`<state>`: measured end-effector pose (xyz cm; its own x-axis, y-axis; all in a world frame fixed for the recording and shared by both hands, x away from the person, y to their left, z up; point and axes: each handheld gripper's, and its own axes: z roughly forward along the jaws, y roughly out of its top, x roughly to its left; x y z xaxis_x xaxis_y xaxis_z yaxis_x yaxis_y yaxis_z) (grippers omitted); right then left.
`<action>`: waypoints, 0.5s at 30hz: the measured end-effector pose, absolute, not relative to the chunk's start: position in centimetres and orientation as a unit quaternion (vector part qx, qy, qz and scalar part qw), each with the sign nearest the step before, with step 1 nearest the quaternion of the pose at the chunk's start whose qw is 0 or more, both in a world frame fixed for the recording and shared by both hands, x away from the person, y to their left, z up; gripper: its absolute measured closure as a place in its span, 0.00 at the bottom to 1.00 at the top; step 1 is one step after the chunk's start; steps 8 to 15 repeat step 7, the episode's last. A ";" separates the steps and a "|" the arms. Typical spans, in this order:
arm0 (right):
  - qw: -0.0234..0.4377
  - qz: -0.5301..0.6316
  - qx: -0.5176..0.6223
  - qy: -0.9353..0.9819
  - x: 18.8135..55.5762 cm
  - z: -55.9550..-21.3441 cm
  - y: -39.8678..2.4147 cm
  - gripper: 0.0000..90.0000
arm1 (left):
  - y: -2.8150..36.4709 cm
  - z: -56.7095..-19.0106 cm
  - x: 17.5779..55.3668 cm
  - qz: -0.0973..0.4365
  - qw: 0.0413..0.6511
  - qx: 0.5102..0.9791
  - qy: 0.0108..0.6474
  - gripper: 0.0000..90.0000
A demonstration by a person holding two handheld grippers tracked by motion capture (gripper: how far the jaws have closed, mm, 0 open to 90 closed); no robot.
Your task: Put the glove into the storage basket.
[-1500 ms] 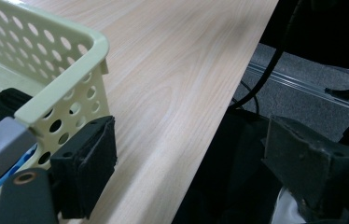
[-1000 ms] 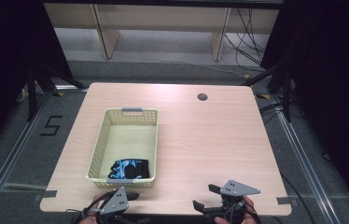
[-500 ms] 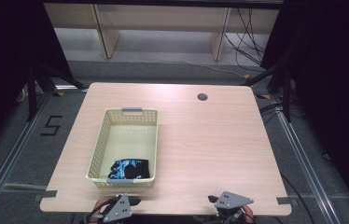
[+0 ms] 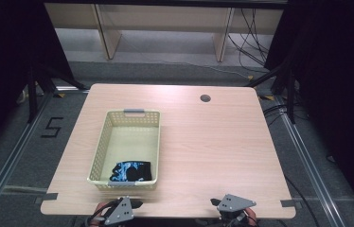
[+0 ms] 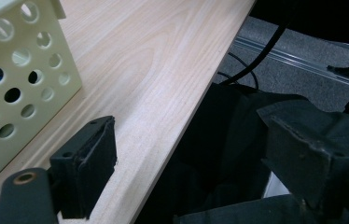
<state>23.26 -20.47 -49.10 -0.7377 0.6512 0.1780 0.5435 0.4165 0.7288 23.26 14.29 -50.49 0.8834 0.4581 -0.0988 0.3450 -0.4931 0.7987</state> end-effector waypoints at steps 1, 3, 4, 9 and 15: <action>0.071 0.412 0.351 0.838 23.4 -49.2 -20.5 0.18 | 14.3 -50.5 23.3 0.065 0.447 0.861 0.235 0.18; 0.078 0.410 0.341 0.842 23.6 -49.2 -20.7 0.18 | 14.4 -50.4 23.4 0.075 0.445 0.862 0.230 0.18; 0.076 0.409 0.347 0.841 23.5 -49.1 -20.6 0.18 | 14.4 -50.4 23.3 0.074 0.447 0.859 0.237 0.18; 0.077 0.412 0.345 0.840 23.5 -49.2 -20.7 0.18 | 14.5 -50.3 23.4 0.074 0.441 0.863 0.236 0.18; 0.077 0.412 0.345 0.840 23.5 -49.2 -20.7 0.18 | 14.5 -50.3 23.4 0.074 0.441 0.863 0.236 0.18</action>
